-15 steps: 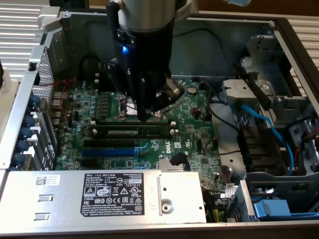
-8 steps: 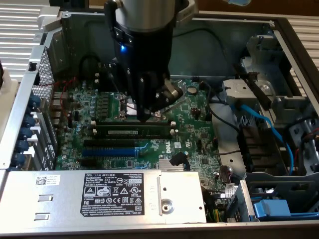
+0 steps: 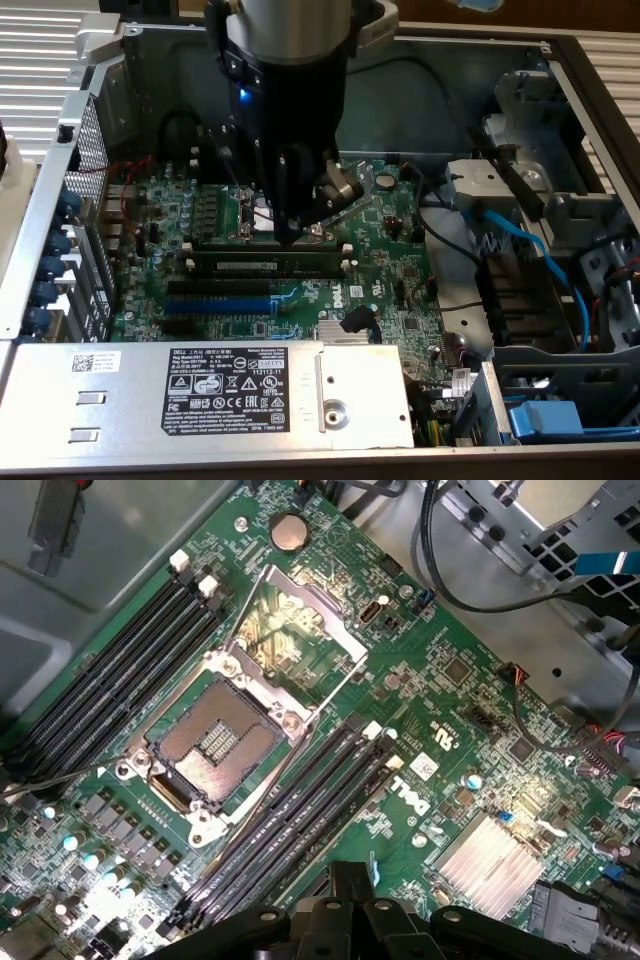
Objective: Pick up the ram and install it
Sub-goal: 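Press down the ram until it locks into place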
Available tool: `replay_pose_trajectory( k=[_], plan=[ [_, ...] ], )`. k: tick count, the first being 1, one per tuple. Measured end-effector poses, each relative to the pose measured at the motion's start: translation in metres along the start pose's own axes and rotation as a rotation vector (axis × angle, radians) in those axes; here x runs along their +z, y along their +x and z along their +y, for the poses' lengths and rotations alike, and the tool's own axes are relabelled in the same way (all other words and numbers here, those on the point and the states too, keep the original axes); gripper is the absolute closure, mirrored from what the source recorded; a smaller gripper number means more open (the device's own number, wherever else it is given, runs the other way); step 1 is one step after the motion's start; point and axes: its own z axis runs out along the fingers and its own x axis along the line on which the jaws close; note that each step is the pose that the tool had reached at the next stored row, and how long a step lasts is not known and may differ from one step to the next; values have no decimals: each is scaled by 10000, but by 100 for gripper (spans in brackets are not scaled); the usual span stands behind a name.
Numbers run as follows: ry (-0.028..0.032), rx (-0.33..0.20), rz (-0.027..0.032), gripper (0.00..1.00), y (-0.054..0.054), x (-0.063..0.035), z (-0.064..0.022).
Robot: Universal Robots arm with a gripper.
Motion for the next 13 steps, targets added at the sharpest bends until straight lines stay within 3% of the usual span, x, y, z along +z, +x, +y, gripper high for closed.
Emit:
replay_pose_trajectory(
  k=[13],
  plan=[
    [34, 1034, -16, 89, 1, 0, 0]
  ],
)
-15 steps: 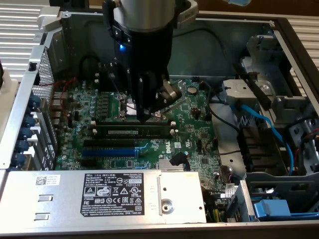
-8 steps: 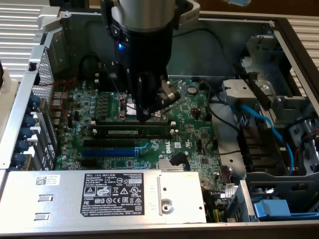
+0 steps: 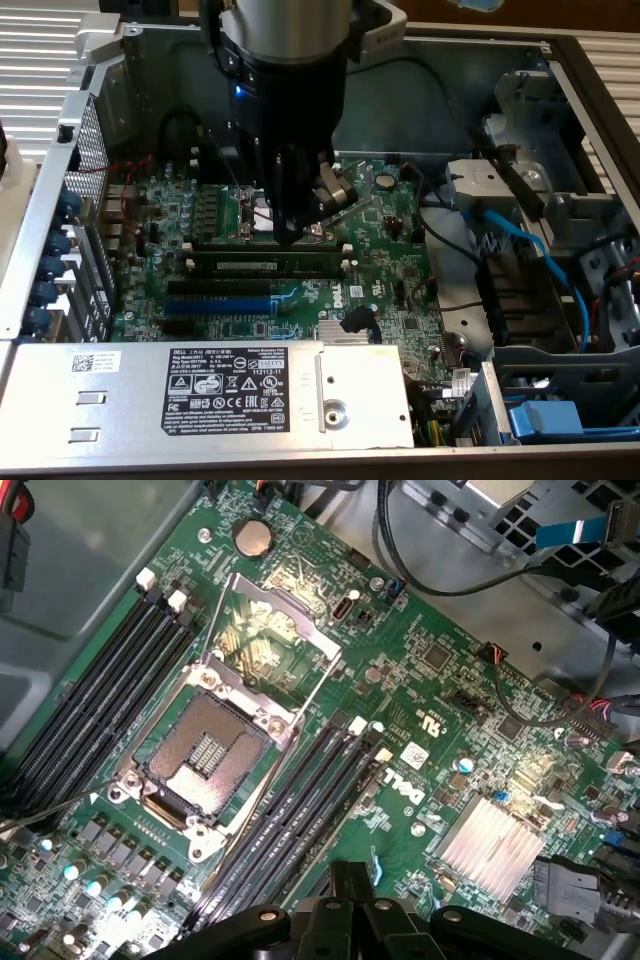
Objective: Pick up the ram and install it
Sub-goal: 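Press down the ram until it locks into place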
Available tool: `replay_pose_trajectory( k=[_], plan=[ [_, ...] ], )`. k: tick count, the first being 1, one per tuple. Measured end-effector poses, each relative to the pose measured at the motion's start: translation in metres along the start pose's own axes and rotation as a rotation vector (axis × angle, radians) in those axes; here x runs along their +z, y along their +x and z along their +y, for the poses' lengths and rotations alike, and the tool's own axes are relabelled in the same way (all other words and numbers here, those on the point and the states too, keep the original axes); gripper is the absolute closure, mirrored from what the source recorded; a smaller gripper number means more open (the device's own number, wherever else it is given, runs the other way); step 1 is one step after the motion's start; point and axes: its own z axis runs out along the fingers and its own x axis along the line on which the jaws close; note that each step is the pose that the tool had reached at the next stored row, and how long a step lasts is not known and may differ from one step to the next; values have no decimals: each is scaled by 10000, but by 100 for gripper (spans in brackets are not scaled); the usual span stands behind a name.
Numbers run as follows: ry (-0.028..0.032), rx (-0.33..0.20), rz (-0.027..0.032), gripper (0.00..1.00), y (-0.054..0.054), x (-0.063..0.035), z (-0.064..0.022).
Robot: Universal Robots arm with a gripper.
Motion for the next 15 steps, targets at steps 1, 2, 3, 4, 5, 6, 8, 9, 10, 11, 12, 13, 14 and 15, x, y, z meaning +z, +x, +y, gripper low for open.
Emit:
replay_pose_trajectory(
  k=[1, 2, 3, 4, 5, 6, 8, 9, 10, 11, 12, 13, 14, 15],
  plan=[
    [-1, 0, 1, 89, 0, 0, 0],
    [-1, 1, 1, 89, 0, 0, 0],
    [0, 1, 1, 89, 0, 0, 0],
    [1, 1, 1, 89, 0, 0, 0],
    [0, 0, 1, 89, -1, 0, 1],
    [0, -1, 1, 89, -3, 0, 3],
    [2, 0, 3, 89, -8, 1, 11],
    [5, 0, 5, 89, -12, 1, 17],
    [6, 0, 5, 89, -16, 1, 22],
    [9, 0, 7, 89, -21, 1, 30],
    [14, 0, 9, 89, -26, 1, 37],
    [17, -1, 12, 89, -30, 2, 44],
    [21, 0, 16, 89, -36, 3, 52],
    [25, -1, 18, 89, -41, 3, 59]
  ],
)
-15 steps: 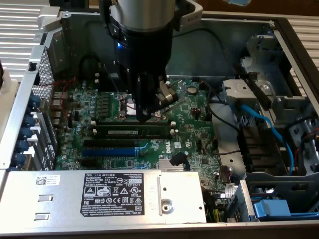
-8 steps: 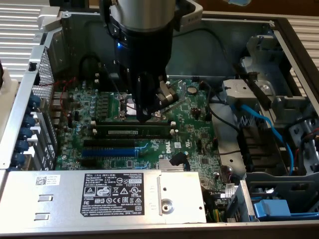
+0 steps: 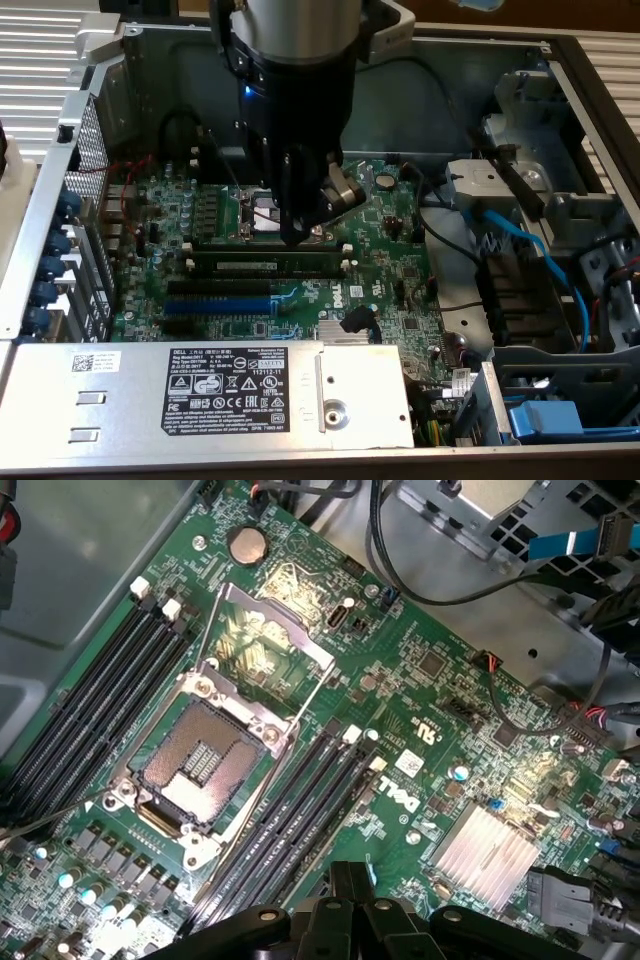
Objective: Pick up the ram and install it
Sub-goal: 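Press down the ram until it locks into place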
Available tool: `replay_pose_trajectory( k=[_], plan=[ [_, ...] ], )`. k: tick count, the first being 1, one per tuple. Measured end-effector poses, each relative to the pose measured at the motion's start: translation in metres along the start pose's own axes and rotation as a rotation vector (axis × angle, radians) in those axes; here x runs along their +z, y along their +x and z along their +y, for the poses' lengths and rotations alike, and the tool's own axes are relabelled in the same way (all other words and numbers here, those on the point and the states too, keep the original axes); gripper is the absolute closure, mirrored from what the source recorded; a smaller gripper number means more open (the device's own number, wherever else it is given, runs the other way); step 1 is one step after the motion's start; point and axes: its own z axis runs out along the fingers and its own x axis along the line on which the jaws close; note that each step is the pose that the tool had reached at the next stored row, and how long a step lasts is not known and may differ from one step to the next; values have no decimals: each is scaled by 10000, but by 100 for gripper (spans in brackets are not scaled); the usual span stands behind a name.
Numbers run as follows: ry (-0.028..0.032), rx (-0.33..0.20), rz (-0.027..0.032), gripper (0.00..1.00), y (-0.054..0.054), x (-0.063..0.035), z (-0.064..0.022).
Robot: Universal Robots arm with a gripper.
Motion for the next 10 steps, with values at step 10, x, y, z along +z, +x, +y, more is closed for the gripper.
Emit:
replay_pose_trajectory(
  k=[10],
  plan=[
    [15, 0, 10, 89, -15, 1, 26]
  ],
)
